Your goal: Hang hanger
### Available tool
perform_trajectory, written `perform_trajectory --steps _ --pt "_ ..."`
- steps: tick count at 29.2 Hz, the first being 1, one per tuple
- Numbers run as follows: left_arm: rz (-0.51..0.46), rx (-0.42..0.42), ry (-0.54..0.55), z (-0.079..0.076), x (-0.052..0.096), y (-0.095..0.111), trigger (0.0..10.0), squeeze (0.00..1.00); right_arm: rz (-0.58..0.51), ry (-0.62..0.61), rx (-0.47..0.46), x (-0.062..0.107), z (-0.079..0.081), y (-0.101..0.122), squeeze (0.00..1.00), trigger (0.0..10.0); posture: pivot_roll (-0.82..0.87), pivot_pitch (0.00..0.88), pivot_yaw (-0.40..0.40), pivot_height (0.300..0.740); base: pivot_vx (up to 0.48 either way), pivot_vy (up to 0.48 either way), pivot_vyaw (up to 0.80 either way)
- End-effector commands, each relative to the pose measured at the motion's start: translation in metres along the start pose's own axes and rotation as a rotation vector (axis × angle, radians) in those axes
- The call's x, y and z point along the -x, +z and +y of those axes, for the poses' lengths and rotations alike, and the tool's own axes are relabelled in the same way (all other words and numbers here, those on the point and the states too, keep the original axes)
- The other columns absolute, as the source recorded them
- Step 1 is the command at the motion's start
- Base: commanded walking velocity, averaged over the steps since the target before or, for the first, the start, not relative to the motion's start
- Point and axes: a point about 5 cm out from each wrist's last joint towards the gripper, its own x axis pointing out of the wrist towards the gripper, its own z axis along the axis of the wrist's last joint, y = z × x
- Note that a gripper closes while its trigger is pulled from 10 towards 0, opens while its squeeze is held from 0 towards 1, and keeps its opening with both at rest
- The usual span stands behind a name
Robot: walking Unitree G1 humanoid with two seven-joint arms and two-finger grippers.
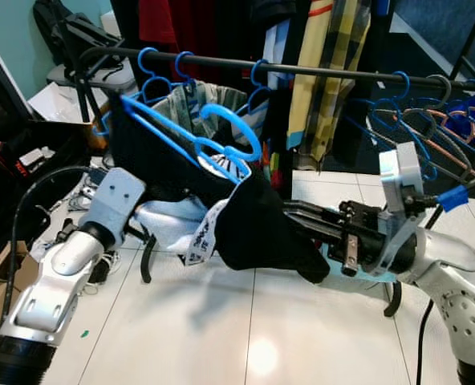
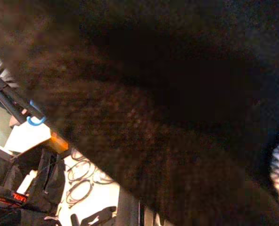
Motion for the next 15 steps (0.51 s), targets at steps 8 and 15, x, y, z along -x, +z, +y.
perform_trajectory --steps 8,15 --pt "0.048 -0.036 0.034 0.010 0.006 -0.012 4.9 0.00 0.203 -0.082 -0.016 0.017 -0.007 -0.019 0.00 0.0 -0.06 0.084 0.033 0.740 0.000 0.000 0.00" --pt "0.115 -0.082 0.131 0.034 0.009 -0.025 5.1 0.00 0.155 -0.022 -0.042 0.026 0.003 -0.008 0.00 0.0 -0.06 0.085 0.037 0.740 0.000 0.000 0.00"
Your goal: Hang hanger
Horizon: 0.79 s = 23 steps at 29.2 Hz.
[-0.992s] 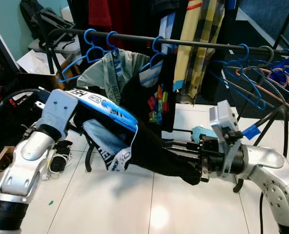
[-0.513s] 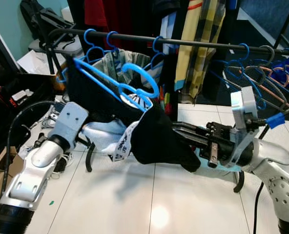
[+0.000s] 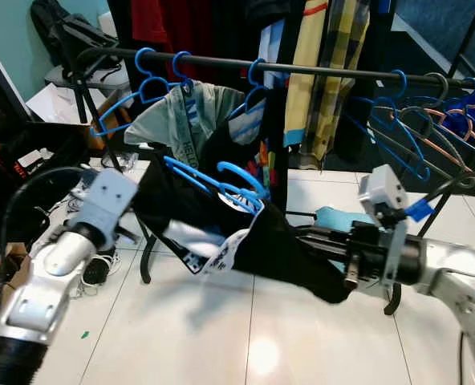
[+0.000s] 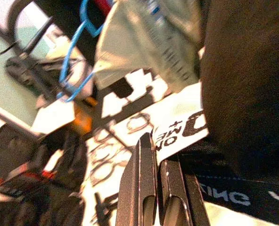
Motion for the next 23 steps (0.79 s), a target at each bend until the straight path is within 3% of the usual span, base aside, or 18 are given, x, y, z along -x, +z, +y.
perform_trajectory --steps 1,3,7,10,15,23 --pt "0.034 -0.029 0.030 0.008 0.001 -0.008 5.3 0.00 -0.068 0.062 -0.003 0.001 0.010 0.010 0.00 0.0 -0.06 0.085 0.039 0.740 0.000 0.000 0.00" --pt "0.038 -0.034 0.027 0.007 0.001 -0.009 5.3 0.00 -0.119 0.100 -0.011 0.000 0.014 0.015 0.00 0.0 -0.06 0.085 0.040 0.740 0.000 0.000 0.00" --pt "0.040 -0.037 0.019 0.004 0.002 -0.010 5.3 0.00 -0.117 0.124 -0.022 -0.001 0.017 0.014 0.00 0.0 -0.06 0.084 0.041 0.740 0.000 0.000 0.00" --pt "0.036 -0.039 0.007 -0.002 0.002 -0.010 5.3 0.00 0.074 0.109 -0.028 -0.002 0.016 -0.007 0.00 0.0 -0.06 0.080 0.038 0.740 0.000 0.000 0.00" --pt "0.026 -0.036 0.008 -0.003 0.000 -0.008 5.5 0.00 0.192 0.098 -0.034 -0.001 0.015 -0.019 0.00 0.0 -0.06 0.077 0.039 0.740 0.000 0.000 0.00" --pt "0.015 -0.037 0.008 -0.004 -0.001 -0.007 5.6 0.00 0.207 0.092 -0.047 0.000 0.016 -0.020 0.00 0.0 -0.06 0.076 0.040 0.740 0.000 0.000 0.00"
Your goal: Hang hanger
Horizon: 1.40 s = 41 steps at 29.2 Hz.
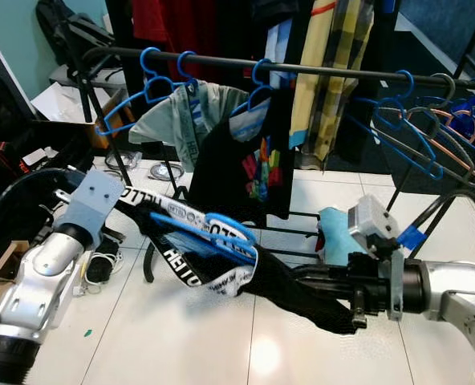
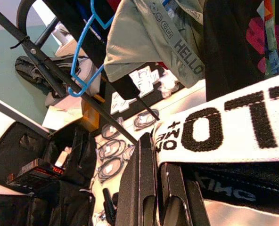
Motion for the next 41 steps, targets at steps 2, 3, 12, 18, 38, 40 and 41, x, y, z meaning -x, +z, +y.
perform_trajectory --steps 2,3,12,18,38,40,41 --pt "0.019 -0.013 0.001 -0.002 0.000 -0.005 5.6 0.00 0.010 0.002 -0.004 0.001 0.001 0.000 0.00 0.0 -0.06 0.076 0.040 0.740 0.000 0.000 0.00" --pt "0.017 -0.013 0.000 -0.003 0.000 -0.005 5.6 0.00 -0.001 -0.002 -0.003 0.003 0.001 0.002 0.00 0.0 -0.06 0.079 0.042 0.740 0.000 0.000 0.00" --pt "0.006 -0.003 -0.017 -0.009 0.000 -0.003 6.0 0.00 -0.172 -0.063 0.050 0.012 -0.006 0.023 0.00 0.0 -0.06 0.084 0.044 0.740 0.000 0.000 0.00" --pt "-0.071 0.013 -0.005 -0.011 -0.002 0.011 6.0 0.00 0.373 -0.111 -0.042 0.002 -0.009 -0.044 0.00 0.0 -0.06 0.083 0.042 0.740 0.000 0.000 0.00" --pt "-0.098 0.027 -0.016 -0.018 -0.001 0.014 6.1 0.00 -0.074 -0.102 0.052 0.007 -0.013 0.015 0.00 0.0 -0.07 0.085 0.042 0.740 0.000 0.000 0.00" --pt "-0.095 0.025 -0.014 -0.017 -0.001 0.012 6.1 0.00 -0.117 -0.083 0.057 0.012 -0.010 0.020 0.00 0.0 -0.07 0.086 0.043 0.740 0.000 0.000 0.00" --pt "-0.093 0.023 -0.012 -0.016 -0.001 0.012 6.1 0.00 -0.139 -0.069 0.061 0.015 -0.008 0.022 0.00 0.0 -0.07 0.086 0.043 0.740 0.000 0.000 0.00"
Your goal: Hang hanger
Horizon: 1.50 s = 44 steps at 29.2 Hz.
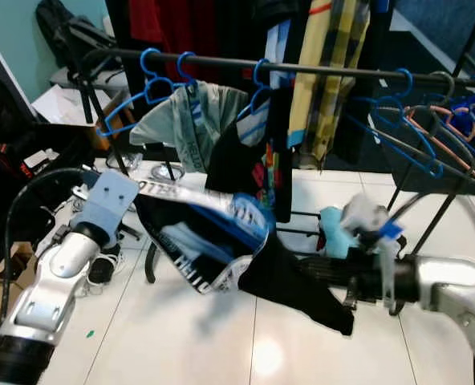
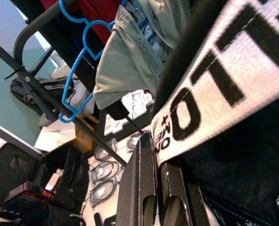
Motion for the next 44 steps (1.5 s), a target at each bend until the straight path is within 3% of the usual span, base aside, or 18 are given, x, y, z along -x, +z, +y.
perform_trajectory --steps 1,9,13,14,20,25,27,29,32,36,42,44 --pt "0.019 -0.014 0.009 0.004 0.000 -0.005 6.1 0.00 -0.067 0.070 0.013 0.004 0.010 0.010 0.00 0.0 -0.07 0.085 0.047 0.740 0.000 0.000 0.00" --pt "0.015 -0.016 0.011 0.004 -0.001 -0.004 6.1 0.00 -0.085 0.095 -0.004 0.003 0.014 0.010 0.00 0.0 -0.07 0.084 0.052 0.740 0.000 0.000 0.00" --pt "0.011 -0.017 0.012 0.004 -0.002 -0.003 6.1 0.00 0.000 0.095 -0.025 0.001 0.016 -0.001 0.00 0.0 -0.07 0.083 0.052 0.740 0.000 0.000 0.00" --pt "0.008 -0.018 0.015 0.005 -0.002 -0.002 6.1 0.00 0.083 0.098 -0.040 -0.001 0.017 -0.011 0.00 0.0 -0.07 0.083 0.052 0.740 0.000 0.000 0.00" --pt "-0.004 -0.014 0.024 0.007 -0.004 0.002 6.2 0.00 0.246 0.090 -0.067 -0.003 0.019 -0.032 0.00 0.0 -0.07 0.081 0.050 0.740 0.000 0.000 0.00" --pt "-0.011 -0.011 0.027 0.008 -0.005 0.004 6.2 0.00 0.265 0.099 -0.069 -0.004 0.020 -0.035 0.00 0.0 -0.07 0.080 0.051 0.740 0.000 0.000 0.00" --pt "-0.010 -0.008 0.025 0.008 -0.006 0.004 6.3 0.00 0.196 0.107 -0.039 -0.007 0.021 -0.024 0.00 0.0 -0.07 0.081 0.053 0.740 0.000 0.000 0.00" --pt "-0.010 -0.008 0.025 0.008 -0.006 0.004 6.3 0.00 0.196 0.107 -0.039 -0.007 0.021 -0.024 0.00 0.0 -0.07 0.081 0.053 0.740 0.000 0.000 0.00" --pt "0.007 -0.007 0.010 0.004 -0.004 -0.001 6.2 0.00 -0.041 0.071 0.034 -0.006 0.014 0.006 0.00 0.0 -0.07 0.079 0.055 0.740 0.000 0.000 0.00" --pt "0.019 -0.012 0.000 0.002 -0.003 -0.005 6.2 0.00 -0.153 0.071 0.056 -0.003 0.014 0.019 0.00 0.0 -0.07 0.079 0.056 0.740 0.000 0.000 0.00" --pt "0.027 -0.016 -0.010 0.001 -0.003 -0.006 6.2 0.00 -0.183 0.077 0.060 -0.003 0.015 0.022 0.00 0.0 -0.07 0.080 0.059 0.740 0.000 0.000 0.00" --pt "0.030 -0.017 -0.013 0.000 -0.003 -0.007 6.3 0.00 -0.144 0.071 0.046 -0.004 0.015 0.017 0.00 0.0 -0.07 0.084 0.060 0.740 0.000 0.000 0.00"
